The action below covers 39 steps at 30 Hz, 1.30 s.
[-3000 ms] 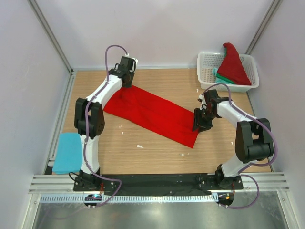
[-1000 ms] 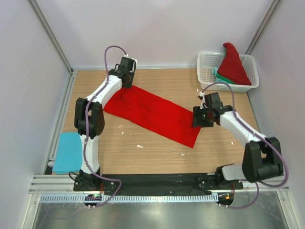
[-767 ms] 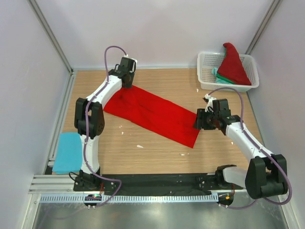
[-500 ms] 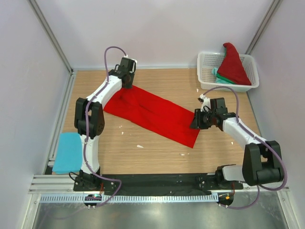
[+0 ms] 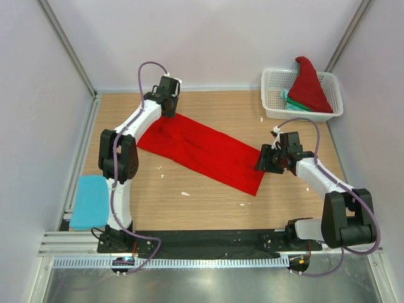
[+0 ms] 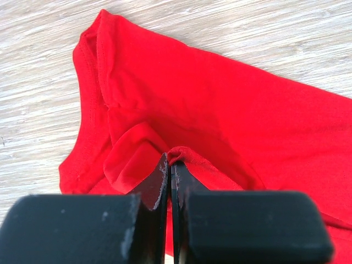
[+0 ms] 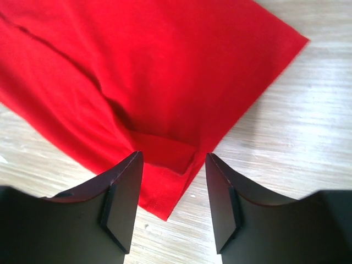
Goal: Fold and stack the t-shirts
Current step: Fold the tshirt
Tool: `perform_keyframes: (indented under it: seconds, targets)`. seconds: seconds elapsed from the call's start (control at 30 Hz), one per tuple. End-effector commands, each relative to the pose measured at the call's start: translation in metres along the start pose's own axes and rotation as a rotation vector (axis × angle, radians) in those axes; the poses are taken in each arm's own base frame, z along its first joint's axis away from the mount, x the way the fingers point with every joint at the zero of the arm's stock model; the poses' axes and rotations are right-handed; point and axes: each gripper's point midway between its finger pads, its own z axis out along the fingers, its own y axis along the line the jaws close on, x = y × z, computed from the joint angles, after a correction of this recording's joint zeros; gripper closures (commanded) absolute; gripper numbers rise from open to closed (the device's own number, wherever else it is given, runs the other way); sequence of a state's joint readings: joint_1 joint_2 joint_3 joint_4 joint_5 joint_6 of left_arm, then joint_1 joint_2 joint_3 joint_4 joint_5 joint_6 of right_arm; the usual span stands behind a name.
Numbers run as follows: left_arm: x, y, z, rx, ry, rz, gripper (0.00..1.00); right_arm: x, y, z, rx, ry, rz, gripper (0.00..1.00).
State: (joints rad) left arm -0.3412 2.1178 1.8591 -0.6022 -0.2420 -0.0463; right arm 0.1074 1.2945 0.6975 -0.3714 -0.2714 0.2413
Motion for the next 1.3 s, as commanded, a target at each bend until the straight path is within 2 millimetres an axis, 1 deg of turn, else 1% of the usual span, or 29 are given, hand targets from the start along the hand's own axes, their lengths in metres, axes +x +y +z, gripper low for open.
perform_keyframes:
  seconds: [0.0, 0.07, 0.17, 0.27, 0.3, 0.33, 0.37, 0.4, 0.43, 0.47, 0.5, 0.57, 0.63, 0.67, 0.7, 0.73, 0.77, 0.8, 0.83, 0.87, 0.9, 0.93, 1.0, 1.1, 1.17, 1.27]
  targets:
    - [-0.011, 0.0, -0.004, 0.001, -0.038, -0.021, 1.0, -0.003, -0.011, 0.003, 0.06, -0.009, 0.091, 0.46]
    - [-0.012, 0.001, -0.004, -0.001, -0.039, -0.019, 1.0, -0.005, -0.013, 0.002, 0.07, -0.016, 0.123, 0.47]
    - [-0.011, 0.002, -0.005, -0.006, -0.038, -0.019, 1.0, -0.002, -0.016, -0.002, 0.097, -0.001, 0.196, 0.48]
    - [-0.012, 0.003, -0.007, -0.01, -0.039, -0.02, 1.0, -0.003, -0.019, -0.006, 0.137, -0.005, 0.316, 0.48]
    - [-0.01, 0.003, -0.006, -0.01, -0.035, -0.017, 1.0, 0.0, -0.025, -0.01, 0.176, 0.008, 0.394, 0.46]
    - [-0.012, 0.003, -0.008, -0.01, -0.041, -0.02, 1.0, -0.001, -0.021, -0.011, 0.168, 0.013, 0.472, 0.45]
    - [-0.012, 0.003, -0.008, -0.01, -0.039, -0.02, 1.0, -0.012, -0.016, -0.015, 0.162, -0.003, 0.517, 0.4]
    - [-0.011, 0.003, -0.008, -0.01, -0.036, -0.019, 1.0, -0.011, -0.016, -0.019, 0.183, 0.011, 0.565, 0.34]
    - [-0.011, 0.003, -0.008, -0.009, -0.038, -0.024, 1.0, -0.017, -0.017, -0.023, 0.213, -0.002, 0.632, 0.21]
    - [-0.011, 0.002, -0.009, -0.006, -0.036, -0.026, 1.0, -0.03, -0.013, -0.028, 0.215, -0.015, 0.659, 0.01]
    - [-0.01, 0.002, -0.009, -0.004, -0.035, -0.031, 1.0, -0.032, -0.012, -0.032, 0.227, -0.009, 0.686, 0.0]
    - [-0.009, 0.0, -0.008, 0.004, -0.03, -0.037, 1.0, -0.048, -0.009, -0.038, 0.231, -0.049, 0.748, 0.0]
    - [-0.008, -0.001, -0.008, 0.005, -0.029, -0.041, 1.0, -0.054, -0.004, -0.035, 0.202, -0.064, 0.79, 0.0]
    - [-0.007, -0.001, -0.007, 0.007, -0.026, -0.042, 1.0, -0.046, 0.004, -0.028, 0.158, -0.025, 0.851, 0.0]
    - [-0.008, -0.001, -0.008, 0.008, -0.029, -0.043, 1.0, -0.051, 0.008, -0.022, 0.113, -0.046, 0.879, 0.0]
    - [-0.007, -0.002, -0.007, 0.008, -0.026, -0.044, 1.0, -0.034, 0.005, -0.016, 0.125, -0.017, 0.93, 0.0]
    - [-0.008, -0.001, -0.007, 0.007, -0.027, -0.046, 1.0, -0.031, 0.006, -0.014, 0.125, -0.019, 1.027, 0.1]
    - [-0.007, -0.001, -0.008, 0.007, -0.026, -0.044, 1.0, -0.034, 0.006, -0.017, 0.107, -0.057, 1.056, 0.17]
    - [-0.008, -0.001, -0.008, 0.008, -0.029, -0.046, 1.0, -0.03, 0.003, -0.018, 0.122, -0.071, 1.102, 0.29]
    - [-0.01, -0.001, -0.01, 0.01, -0.033, -0.048, 1.0, -0.02, -0.002, -0.018, 0.154, -0.07, 1.148, 0.55]
    - [-0.008, -0.002, -0.009, 0.012, -0.03, -0.046, 1.0, -0.019, -0.003, -0.017, 0.156, -0.083, 1.213, 0.57]
    - [-0.008, -0.002, -0.009, 0.012, -0.028, -0.046, 1.0, -0.018, -0.003, -0.018, 0.148, -0.092, 1.235, 0.57]
    - [-0.006, -0.002, -0.008, 0.013, -0.024, -0.049, 1.0, -0.012, -0.006, -0.014, 0.171, -0.08, 1.279, 0.53]
    - [-0.003, -0.004, -0.007, 0.021, -0.016, -0.051, 1.0, -0.008, -0.009, -0.013, 0.212, -0.081, 1.291, 0.51]
    - [-0.003, -0.005, -0.007, 0.022, -0.018, -0.052, 1.0, -0.009, -0.01, -0.01, 0.211, -0.084, 1.306, 0.51]
    - [-0.005, -0.003, -0.006, 0.015, -0.022, -0.049, 1.0, -0.005, -0.011, -0.006, 0.225, -0.07, 1.32, 0.52]
